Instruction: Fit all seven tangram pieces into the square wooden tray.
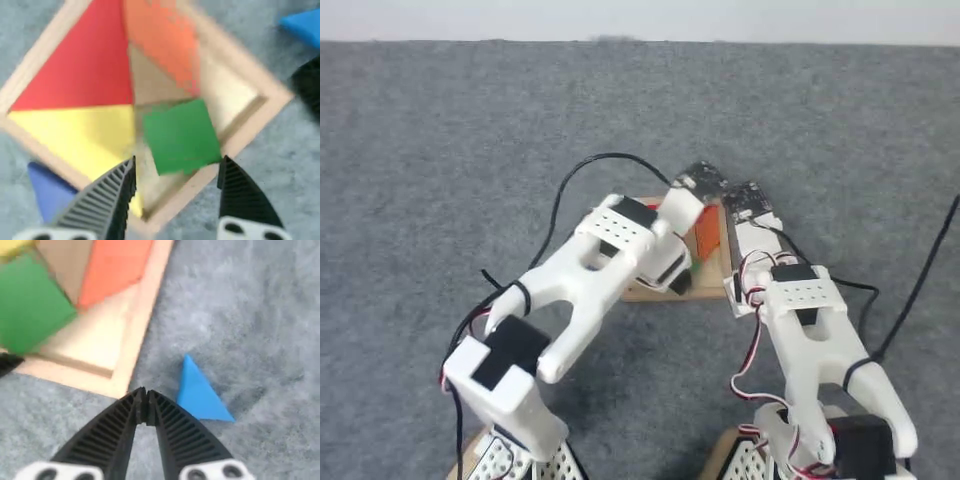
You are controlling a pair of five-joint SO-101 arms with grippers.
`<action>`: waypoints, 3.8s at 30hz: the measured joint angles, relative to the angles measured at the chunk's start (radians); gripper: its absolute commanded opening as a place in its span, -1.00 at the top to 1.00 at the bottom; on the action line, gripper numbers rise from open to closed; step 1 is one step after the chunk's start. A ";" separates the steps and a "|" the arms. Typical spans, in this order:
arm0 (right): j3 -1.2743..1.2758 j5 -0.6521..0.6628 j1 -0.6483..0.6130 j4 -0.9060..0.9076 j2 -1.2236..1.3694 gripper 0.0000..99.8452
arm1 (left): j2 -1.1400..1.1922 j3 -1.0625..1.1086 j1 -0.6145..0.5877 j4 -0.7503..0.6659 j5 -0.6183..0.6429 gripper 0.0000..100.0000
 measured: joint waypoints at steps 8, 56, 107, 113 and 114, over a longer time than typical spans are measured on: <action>-0.002 -0.002 -0.006 -0.002 0.000 0.98 | -0.014 0.002 -0.021 0.002 -0.028 0.51; -0.542 0.310 0.164 0.394 0.448 0.64 | -0.855 0.735 -0.460 -0.336 0.193 0.51; -0.664 0.351 0.103 0.505 0.466 0.98 | -0.853 0.735 -0.460 -0.336 0.193 0.51; -0.733 0.218 0.087 0.595 0.466 0.98 | -0.853 0.735 -0.460 -0.336 0.193 0.51; -0.733 0.190 0.089 0.603 0.466 0.98 | -0.853 0.735 -0.460 -0.336 0.193 0.51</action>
